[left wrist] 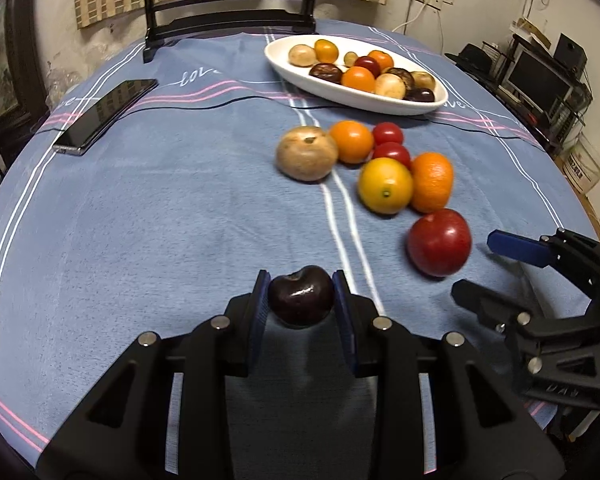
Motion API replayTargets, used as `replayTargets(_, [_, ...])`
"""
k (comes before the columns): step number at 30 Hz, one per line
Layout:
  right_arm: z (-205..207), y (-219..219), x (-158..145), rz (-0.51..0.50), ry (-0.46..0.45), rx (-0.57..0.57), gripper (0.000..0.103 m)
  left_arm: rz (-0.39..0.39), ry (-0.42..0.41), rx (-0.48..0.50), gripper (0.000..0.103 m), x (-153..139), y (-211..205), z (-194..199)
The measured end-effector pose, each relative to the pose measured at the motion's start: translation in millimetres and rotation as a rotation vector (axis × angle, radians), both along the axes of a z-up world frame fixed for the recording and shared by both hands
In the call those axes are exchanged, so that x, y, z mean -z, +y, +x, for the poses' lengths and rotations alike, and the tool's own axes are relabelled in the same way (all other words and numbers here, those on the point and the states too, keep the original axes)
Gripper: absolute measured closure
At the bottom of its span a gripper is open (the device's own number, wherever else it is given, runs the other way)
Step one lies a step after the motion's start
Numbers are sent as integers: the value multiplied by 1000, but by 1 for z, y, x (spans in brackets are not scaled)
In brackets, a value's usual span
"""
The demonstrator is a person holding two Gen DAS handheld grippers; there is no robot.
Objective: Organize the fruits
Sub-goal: 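Grasp the dark purple fruit with the left tool while the right tool grasps the red fruit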
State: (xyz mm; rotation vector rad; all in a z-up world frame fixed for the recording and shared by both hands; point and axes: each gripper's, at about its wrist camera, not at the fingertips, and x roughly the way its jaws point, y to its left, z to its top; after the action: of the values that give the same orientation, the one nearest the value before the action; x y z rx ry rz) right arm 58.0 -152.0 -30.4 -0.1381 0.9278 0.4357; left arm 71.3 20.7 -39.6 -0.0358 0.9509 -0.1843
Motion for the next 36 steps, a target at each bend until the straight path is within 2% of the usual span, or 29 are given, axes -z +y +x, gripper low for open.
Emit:
replayTargets(11, [24, 25, 9, 4, 51, 32, 40, -24, -9, 9, 71, 4, 7, 3])
replayTargets(12, [24, 27, 10, 4, 49, 34, 42, -21, -11, 9, 71, 4, 7, 3])
replayTargets(15, [24, 29, 10, -23, 31, 45, 62, -16, -12, 6, 70, 4, 6, 3])
replayTargets(18, [18, 33, 9, -52, 11, 1, 63, -2, -14, 6, 70, 4, 3, 3])
replayTargets(24, [14, 10, 8, 12, 38, 20, 63, -3, -7, 2, 70, 2, 4, 2])
replayTargets(36, [10, -45, -6, 64, -8, 116, 63, 16, -20, 12, 71, -3, -3, -1])
